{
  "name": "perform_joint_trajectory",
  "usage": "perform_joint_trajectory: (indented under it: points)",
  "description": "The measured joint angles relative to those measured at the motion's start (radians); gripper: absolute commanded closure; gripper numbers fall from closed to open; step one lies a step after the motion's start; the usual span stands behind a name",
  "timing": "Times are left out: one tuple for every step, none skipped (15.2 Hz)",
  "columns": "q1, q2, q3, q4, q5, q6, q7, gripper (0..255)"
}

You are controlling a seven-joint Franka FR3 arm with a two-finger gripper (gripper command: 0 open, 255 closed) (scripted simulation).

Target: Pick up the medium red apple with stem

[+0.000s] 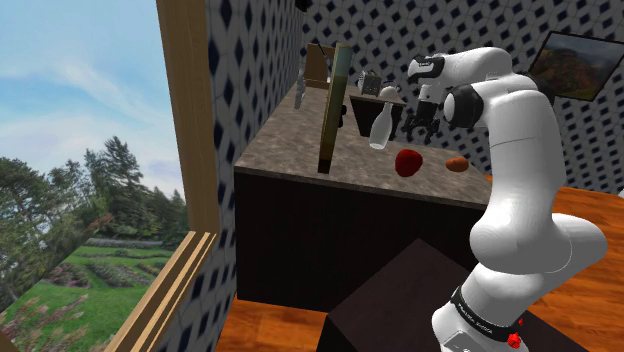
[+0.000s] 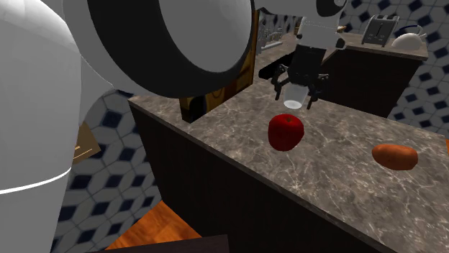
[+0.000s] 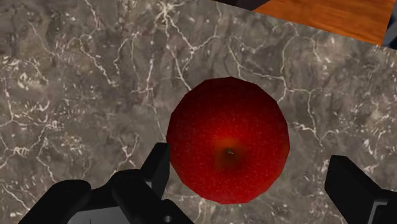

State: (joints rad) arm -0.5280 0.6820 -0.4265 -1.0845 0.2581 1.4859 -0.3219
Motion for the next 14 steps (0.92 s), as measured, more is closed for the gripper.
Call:
perform_joint_trajectory:
  points:
    - [-0.002,0.005,0.0,-0.008,0.002,0.011,-0.001,0]
    - [-0.001,0.008,0.0,-0.017,0.003,0.023,-0.002,0]
    - [-0.001,0.012,0.001,-0.024,0.004,0.033,-0.003,0]
    - [0.001,0.013,0.001,-0.033,0.005,0.042,-0.003,0]
    - [0.003,0.015,0.002,-0.043,0.005,0.054,-0.004,0]
    - [0.005,0.011,0.001,-0.067,0.005,0.073,-0.008,0]
    - [0.007,0.013,0.002,-0.073,0.005,0.081,-0.007,0]
    - [0.007,0.016,0.002,-0.074,0.006,0.084,-0.007,255]
    - [0.007,0.017,0.002,-0.075,0.006,0.087,-0.008,255]
    - [0.007,0.017,0.002,-0.077,0.007,0.088,-0.008,255]
    - [0.007,0.017,0.003,-0.077,0.007,0.089,-0.008,255]
    - [0.007,0.017,0.002,-0.078,0.007,0.09,-0.008,255]
    - [0.007,0.017,0.002,-0.078,0.007,0.09,-0.008,255]
    - [0.007,0.017,0.002,-0.078,0.007,0.09,-0.008,255]
